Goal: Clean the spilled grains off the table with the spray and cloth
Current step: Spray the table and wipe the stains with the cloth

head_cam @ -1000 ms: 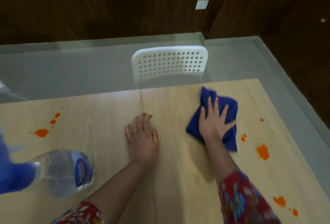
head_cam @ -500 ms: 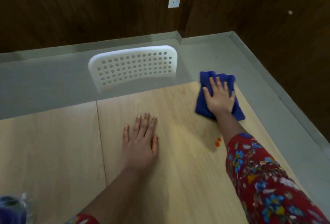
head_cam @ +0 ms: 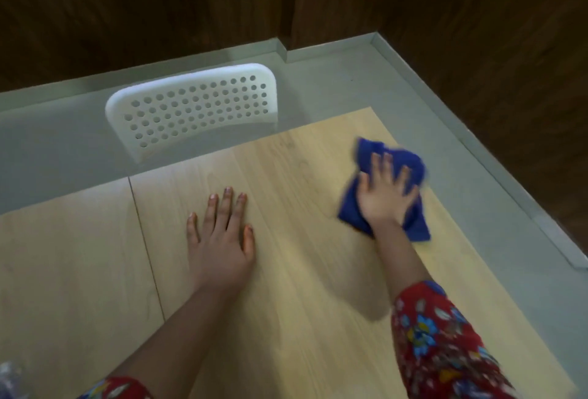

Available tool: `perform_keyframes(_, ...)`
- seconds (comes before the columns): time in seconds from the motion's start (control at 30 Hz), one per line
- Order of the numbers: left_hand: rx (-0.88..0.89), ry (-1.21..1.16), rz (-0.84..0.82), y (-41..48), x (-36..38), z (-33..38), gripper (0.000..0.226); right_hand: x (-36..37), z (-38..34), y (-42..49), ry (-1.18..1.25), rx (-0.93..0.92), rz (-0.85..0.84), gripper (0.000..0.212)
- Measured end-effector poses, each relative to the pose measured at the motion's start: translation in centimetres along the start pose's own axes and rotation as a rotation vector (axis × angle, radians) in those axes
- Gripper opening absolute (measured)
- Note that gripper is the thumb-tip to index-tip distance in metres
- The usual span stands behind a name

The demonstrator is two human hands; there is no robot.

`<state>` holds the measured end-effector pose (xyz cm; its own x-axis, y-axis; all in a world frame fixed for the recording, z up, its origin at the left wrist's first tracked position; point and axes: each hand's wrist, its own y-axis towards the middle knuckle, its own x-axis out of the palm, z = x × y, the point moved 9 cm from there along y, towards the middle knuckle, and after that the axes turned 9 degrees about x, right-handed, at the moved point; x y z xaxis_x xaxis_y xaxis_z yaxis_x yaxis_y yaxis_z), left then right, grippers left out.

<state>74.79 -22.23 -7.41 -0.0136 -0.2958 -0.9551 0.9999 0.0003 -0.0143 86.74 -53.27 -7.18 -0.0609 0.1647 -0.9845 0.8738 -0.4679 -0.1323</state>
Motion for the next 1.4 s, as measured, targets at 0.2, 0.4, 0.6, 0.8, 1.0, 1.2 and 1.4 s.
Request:
perform_keyframes(0.2,0.008,-0.020,-0.003,-0.3,-0.3,0.1,0.062,2.9,-7.7,-17.6,-0.005,-0.722,-0.090,0.060)
perform_keyframes(0.4,-0.017,0.008,0.017,0.0,0.0,-0.1,0.061,-0.2,11.7,-7.0,-0.046,-0.044,0.033,0.061)
perform_keyframes(0.6,-0.008,-0.007,0.006,-0.1,0.0,0.0,0.062,0.0,0.4,-3.9,-0.018,-0.127,0.042,0.062)
perform_keyframes(0.8,0.005,-0.023,-0.011,-0.2,-0.4,0.2,0.063,1.6,2.6,-17.4,-0.043,-0.596,-0.043,0.058)
perform_keyframes(1.0,0.006,-0.001,0.000,0.0,-0.3,0.4,0.074,-1.6,13.7,-2.2,-0.051,0.063,0.049,0.059)
perform_keyframes(1.2,0.019,-0.010,-0.008,-0.2,-0.6,0.4,0.072,0.2,-4.5,-4.3,-0.046,-0.342,0.028,0.061)
perform_keyframes(1.4,0.019,-0.020,-0.012,-0.2,-0.5,0.2,0.069,0.2,-1.3,-4.2,-0.064,-0.587,-0.016,0.059)
